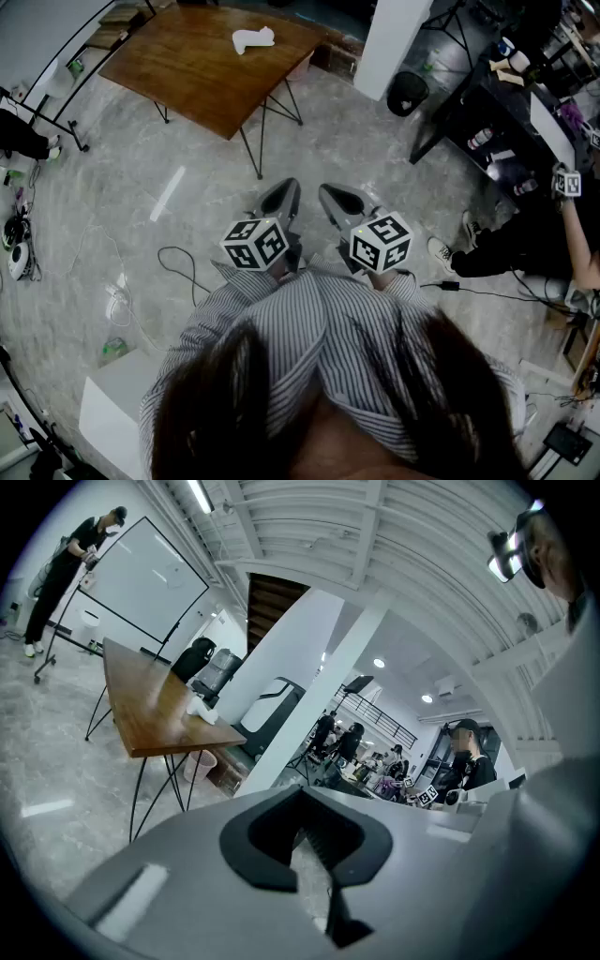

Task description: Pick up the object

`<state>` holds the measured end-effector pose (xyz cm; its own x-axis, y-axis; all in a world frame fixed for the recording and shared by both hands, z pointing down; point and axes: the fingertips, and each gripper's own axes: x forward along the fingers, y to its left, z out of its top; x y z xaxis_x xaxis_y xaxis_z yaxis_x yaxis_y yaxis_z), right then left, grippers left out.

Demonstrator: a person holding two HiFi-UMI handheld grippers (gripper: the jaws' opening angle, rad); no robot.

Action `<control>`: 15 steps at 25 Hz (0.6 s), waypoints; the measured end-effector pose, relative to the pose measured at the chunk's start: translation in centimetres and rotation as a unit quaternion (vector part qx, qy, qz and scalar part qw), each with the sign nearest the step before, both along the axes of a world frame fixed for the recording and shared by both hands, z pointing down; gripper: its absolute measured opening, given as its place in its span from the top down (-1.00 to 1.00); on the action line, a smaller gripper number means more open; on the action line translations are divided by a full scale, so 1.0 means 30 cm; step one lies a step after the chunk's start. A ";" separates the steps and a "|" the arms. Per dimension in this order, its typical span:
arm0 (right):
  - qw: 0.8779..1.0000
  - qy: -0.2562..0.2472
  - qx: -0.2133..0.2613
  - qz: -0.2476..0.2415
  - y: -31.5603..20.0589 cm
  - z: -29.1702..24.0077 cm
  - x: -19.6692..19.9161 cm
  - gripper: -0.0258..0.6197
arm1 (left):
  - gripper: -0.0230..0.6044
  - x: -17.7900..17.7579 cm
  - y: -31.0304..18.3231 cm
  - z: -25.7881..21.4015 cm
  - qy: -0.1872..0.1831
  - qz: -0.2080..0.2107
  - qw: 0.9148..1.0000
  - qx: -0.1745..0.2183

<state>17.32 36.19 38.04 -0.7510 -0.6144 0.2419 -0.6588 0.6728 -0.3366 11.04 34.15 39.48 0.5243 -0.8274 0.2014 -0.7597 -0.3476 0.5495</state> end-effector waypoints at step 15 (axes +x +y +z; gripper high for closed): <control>1.000 0.000 -0.004 -0.023 -0.054 0.011 -0.024 0.92 | 0.92 -0.012 -0.054 0.017 0.008 -0.016 1.000 -0.011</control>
